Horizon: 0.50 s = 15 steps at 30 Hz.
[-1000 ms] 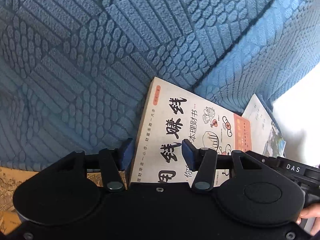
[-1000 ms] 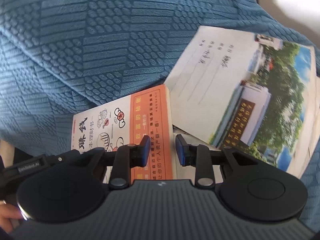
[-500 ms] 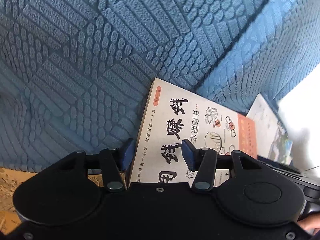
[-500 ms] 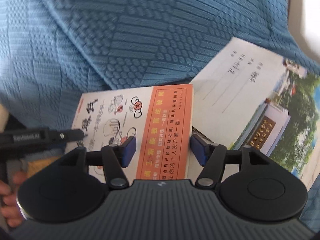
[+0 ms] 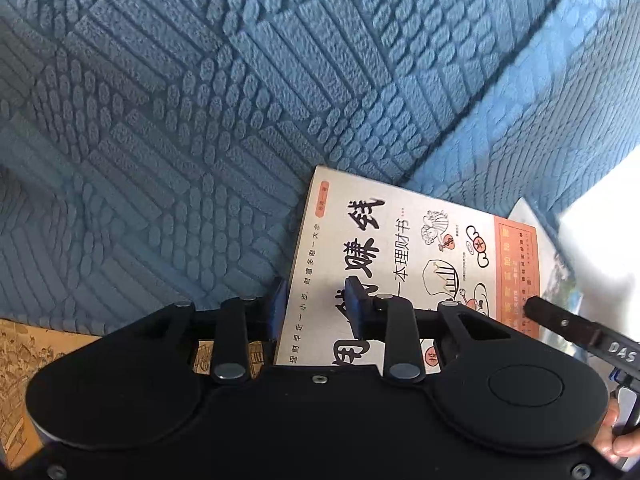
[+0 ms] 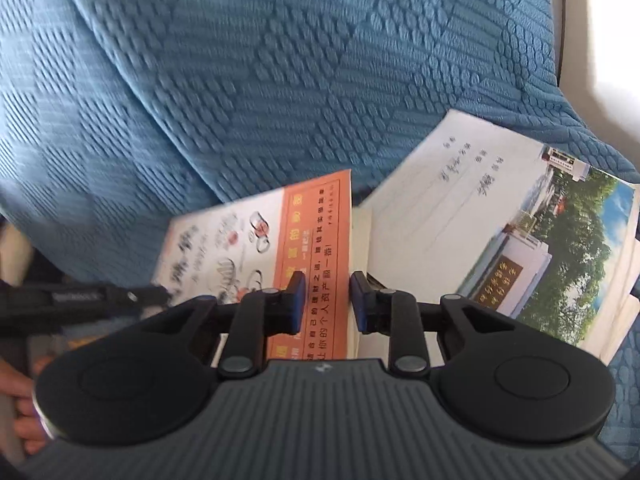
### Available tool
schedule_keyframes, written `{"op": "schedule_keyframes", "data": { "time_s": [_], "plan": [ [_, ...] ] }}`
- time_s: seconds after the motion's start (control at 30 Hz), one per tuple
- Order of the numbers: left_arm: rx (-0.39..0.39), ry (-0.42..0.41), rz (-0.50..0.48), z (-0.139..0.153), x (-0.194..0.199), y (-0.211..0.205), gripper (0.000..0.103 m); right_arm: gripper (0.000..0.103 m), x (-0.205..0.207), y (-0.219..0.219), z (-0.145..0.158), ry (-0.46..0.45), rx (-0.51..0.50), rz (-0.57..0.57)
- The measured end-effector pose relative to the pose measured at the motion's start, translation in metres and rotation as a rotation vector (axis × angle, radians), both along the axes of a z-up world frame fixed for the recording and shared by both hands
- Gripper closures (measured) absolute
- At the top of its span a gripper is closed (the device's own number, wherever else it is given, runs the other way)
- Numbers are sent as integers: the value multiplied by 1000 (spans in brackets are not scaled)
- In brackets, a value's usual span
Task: Organize objects
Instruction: 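Close the right gripper on the white book's orange spine and lift it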
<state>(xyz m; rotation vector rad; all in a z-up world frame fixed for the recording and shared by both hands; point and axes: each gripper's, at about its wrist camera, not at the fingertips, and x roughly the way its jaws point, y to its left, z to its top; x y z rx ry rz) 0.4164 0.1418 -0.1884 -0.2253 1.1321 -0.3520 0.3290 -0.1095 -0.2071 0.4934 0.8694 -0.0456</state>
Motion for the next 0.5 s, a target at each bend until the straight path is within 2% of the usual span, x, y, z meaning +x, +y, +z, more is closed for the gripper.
{"op": "schedule_keyframes", "data": {
  "time_s": [0.13,0.23,0.4,0.5],
  "plan": [
    [-28,1,20,5,2,11,74,75,-8,-13,8,-89,158,9],
    [-40,30,43,0,6,17,74,76,-7,-19,6,-113,255,-3],
    [-70,67,80,-12,11,23,73,75,0,-16,0,-91,274,-15],
    [-89,78,96,-16,10,27,66,75,0,-18,-2,-91,315,-26]
  ]
}}
